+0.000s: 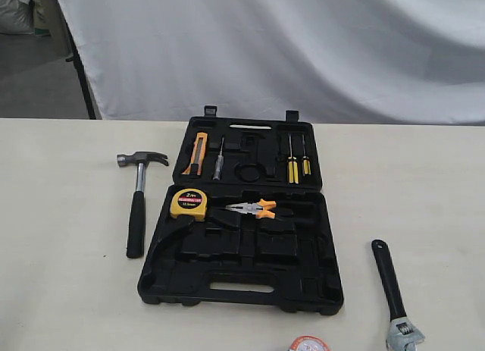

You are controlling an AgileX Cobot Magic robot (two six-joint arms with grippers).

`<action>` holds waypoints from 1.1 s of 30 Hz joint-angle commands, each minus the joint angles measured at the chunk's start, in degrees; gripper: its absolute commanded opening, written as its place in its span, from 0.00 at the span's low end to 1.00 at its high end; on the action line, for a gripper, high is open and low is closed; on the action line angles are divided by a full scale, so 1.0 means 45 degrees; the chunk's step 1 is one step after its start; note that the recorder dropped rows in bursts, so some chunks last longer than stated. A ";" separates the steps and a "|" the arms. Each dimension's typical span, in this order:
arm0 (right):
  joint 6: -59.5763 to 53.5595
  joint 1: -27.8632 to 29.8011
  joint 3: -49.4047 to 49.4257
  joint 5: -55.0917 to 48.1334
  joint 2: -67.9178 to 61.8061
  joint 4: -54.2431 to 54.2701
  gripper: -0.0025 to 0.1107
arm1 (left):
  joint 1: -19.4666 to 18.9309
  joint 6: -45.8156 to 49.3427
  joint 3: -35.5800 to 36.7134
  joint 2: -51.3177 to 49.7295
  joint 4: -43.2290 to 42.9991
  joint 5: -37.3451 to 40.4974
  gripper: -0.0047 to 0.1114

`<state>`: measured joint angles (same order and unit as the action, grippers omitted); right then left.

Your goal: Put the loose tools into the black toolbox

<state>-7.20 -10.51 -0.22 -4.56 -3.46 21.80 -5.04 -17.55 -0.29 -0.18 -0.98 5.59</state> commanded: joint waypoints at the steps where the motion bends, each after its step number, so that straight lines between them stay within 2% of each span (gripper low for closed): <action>1: -0.0019 -0.0266 0.0050 0.0384 -0.1797 0.0029 0.02 | 0.0052 -0.0061 -0.0034 0.0041 0.0032 -0.0113 0.05; 7: 0.0008 -0.1148 -0.0255 0.1014 -0.4884 0.0029 0.02 | 0.0052 -0.0061 -0.0034 0.0041 0.0032 -0.0113 0.05; 14: 0.0452 -0.3021 -0.1016 0.1703 -0.8629 0.0522 0.02 | 0.0052 -0.0061 -0.0034 0.0041 0.0032 -0.0113 0.05; 24: 0.0452 -0.6136 -0.3246 0.2197 -1.3162 0.0909 0.02 | 0.0052 -0.0061 -0.0034 0.0041 -0.0077 -0.0113 0.05; 30: 0.0452 -0.7278 -0.4740 0.1536 -1.5628 0.1188 0.02 | 0.0052 -0.0061 -0.0034 0.0041 -0.0077 -0.0113 0.05; 31: 0.0452 -0.7423 -0.4903 0.1474 -1.6003 0.1188 0.04 | 0.0052 -0.0061 -0.0034 0.0041 -0.0077 -0.0113 0.05; 33: 0.0452 -0.7709 -0.5227 0.1474 -1.6648 0.1188 0.14 | 0.0052 -0.0061 -0.0034 0.0041 -0.0077 -0.0113 0.05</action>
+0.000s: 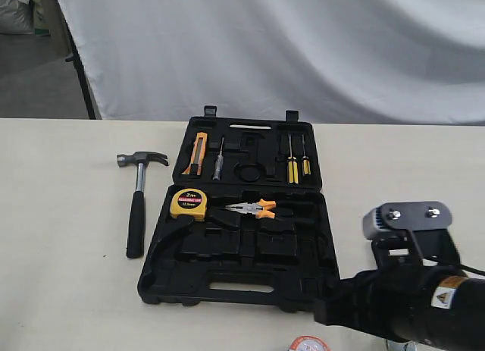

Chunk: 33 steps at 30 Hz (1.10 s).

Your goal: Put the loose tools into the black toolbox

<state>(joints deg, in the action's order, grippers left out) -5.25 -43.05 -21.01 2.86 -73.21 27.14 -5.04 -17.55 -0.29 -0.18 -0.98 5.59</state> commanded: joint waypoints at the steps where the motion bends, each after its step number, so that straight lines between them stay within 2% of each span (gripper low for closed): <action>1: 0.0018 -0.0579 -0.0713 -0.0175 -0.1360 0.0000 0.19 | 0.0052 -0.0061 -0.0034 0.0041 -0.0077 -0.0113 0.05; 2: -0.0015 -0.0727 -0.0879 -0.0235 -0.1611 -0.0087 0.29 | 0.0052 -0.0061 -0.0034 0.0041 -0.0077 -0.0113 0.05; 5: -0.0463 -0.0939 -0.1343 -0.1342 -0.1809 -0.0368 0.48 | 0.0052 -0.0061 -0.0034 0.0041 -0.0077 -0.0113 0.05; 8: -0.0978 -0.1002 -0.1692 -0.2557 -0.1809 -0.0532 0.55 | 0.0052 -0.0061 -0.0034 0.0041 -0.0077 -0.0113 0.05; 14: -0.2361 -0.1002 -0.1692 -0.3283 -0.1984 -0.0532 0.56 | 0.0052 -0.0061 -0.0034 0.0041 -0.0077 -0.0113 0.05; 20: -0.2501 -0.1002 -0.1692 -0.2219 -0.3322 -0.0387 0.56 | 0.0052 -0.0061 -0.0034 0.0041 -0.0077 -0.0113 0.05; 33: -0.2425 -0.1002 -0.1692 -0.1641 -0.4858 -0.0387 0.56 | 0.0052 -0.0061 -0.0034 0.0041 -0.0077 -0.0113 0.05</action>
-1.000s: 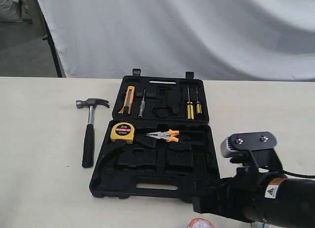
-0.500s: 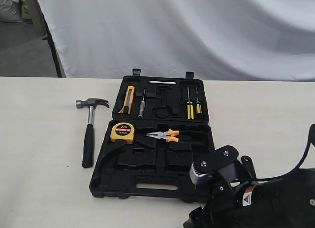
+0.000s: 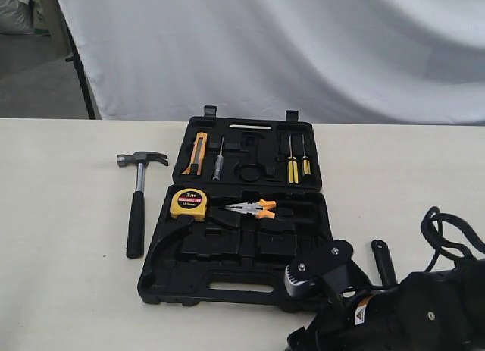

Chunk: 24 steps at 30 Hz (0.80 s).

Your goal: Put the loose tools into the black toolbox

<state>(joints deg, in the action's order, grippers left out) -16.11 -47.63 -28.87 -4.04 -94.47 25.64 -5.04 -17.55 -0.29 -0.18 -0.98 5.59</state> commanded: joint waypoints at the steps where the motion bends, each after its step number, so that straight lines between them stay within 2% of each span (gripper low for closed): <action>1: -0.0010 -0.0103 0.0056 -0.0166 -0.0134 -0.0053 0.56 | 0.0052 -0.0061 -0.0034 0.0041 -0.0077 -0.0113 0.05; 5: -0.0138 -0.0520 0.0056 -0.0134 -0.0134 -0.0053 0.56 | 0.0052 -0.0061 -0.0034 0.0041 -0.0077 -0.0113 0.05; 7: -0.0138 -0.0581 0.0056 -0.0134 -0.0134 -0.0053 0.51 | 0.0052 -0.0061 -0.0034 0.0041 -0.0077 -0.0113 0.05; 14: -0.0138 -0.0581 0.0056 -0.0134 -0.0109 -0.0053 0.06 | 0.0052 -0.0061 -0.0034 0.0041 -0.0077 -0.0113 0.05; 15: -0.0138 -0.0581 0.0056 -0.0134 -0.0088 -0.0053 0.02 | 0.0052 -0.0061 -0.0034 0.0041 -0.0077 -0.0113 0.05; 24: 0.0047 -0.0581 0.0056 -0.0539 0.1923 -0.0053 0.02 | 0.0052 -0.0061 -0.0034 0.0041 -0.0077 -0.0113 0.05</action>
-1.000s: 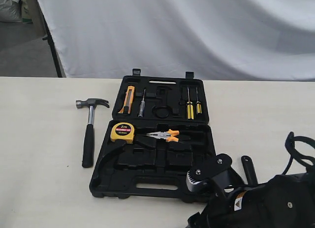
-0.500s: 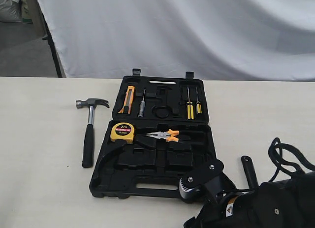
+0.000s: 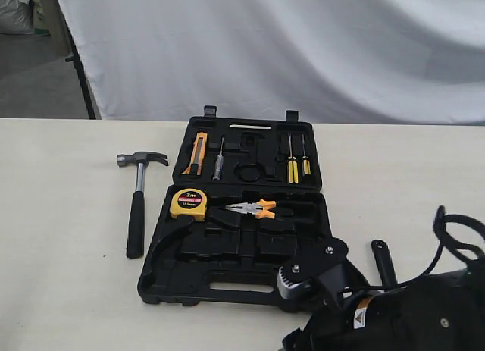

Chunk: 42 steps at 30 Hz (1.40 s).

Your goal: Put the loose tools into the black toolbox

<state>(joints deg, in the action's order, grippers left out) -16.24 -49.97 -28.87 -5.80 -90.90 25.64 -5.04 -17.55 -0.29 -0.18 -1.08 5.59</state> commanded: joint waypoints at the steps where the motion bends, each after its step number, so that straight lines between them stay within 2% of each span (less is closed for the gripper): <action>1: 0.0075 -0.0060 0.0056 -0.0147 0.1384 -0.0053 0.02 | 0.0052 -0.0061 -0.0034 0.0041 -0.0055 -0.0113 0.05; 6: 0.0075 0.0128 -0.0013 0.0689 0.2482 -0.0053 0.02 | 0.0052 -0.0061 -0.0034 0.0041 -0.0055 -0.0113 0.05; 11: 0.0075 0.1187 -0.1322 0.0841 0.2166 -0.0053 0.02 | 0.0052 -0.0061 -0.0034 0.0041 -0.0055 -0.0113 0.05; 24: -0.3028 0.1771 -0.7405 0.0692 -0.2922 -0.0078 0.02 | 0.0052 -0.0061 -0.0034 0.0041 -0.0055 -0.0113 0.05; 35: -0.2716 0.3988 -1.4069 -0.3147 -0.7739 -0.0054 0.02 | 0.0052 -0.0061 -0.0034 0.0041 -0.0055 -0.0113 0.05; 38: -0.2716 0.4156 -1.6282 -0.4674 -0.9518 -0.0164 0.02 | 0.0052 -0.0061 -0.0034 0.0041 0.0061 -0.0113 0.05; 42: -0.2716 0.4156 -1.7472 -0.5098 -1.0451 -0.0470 0.02 | 0.0052 -0.0061 -0.0034 0.0041 0.0061 -0.0113 0.05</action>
<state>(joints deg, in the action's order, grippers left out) -28.54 -31.54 -105.73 -27.46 -137.06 25.49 -5.04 -17.55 -0.29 -0.18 -1.08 5.59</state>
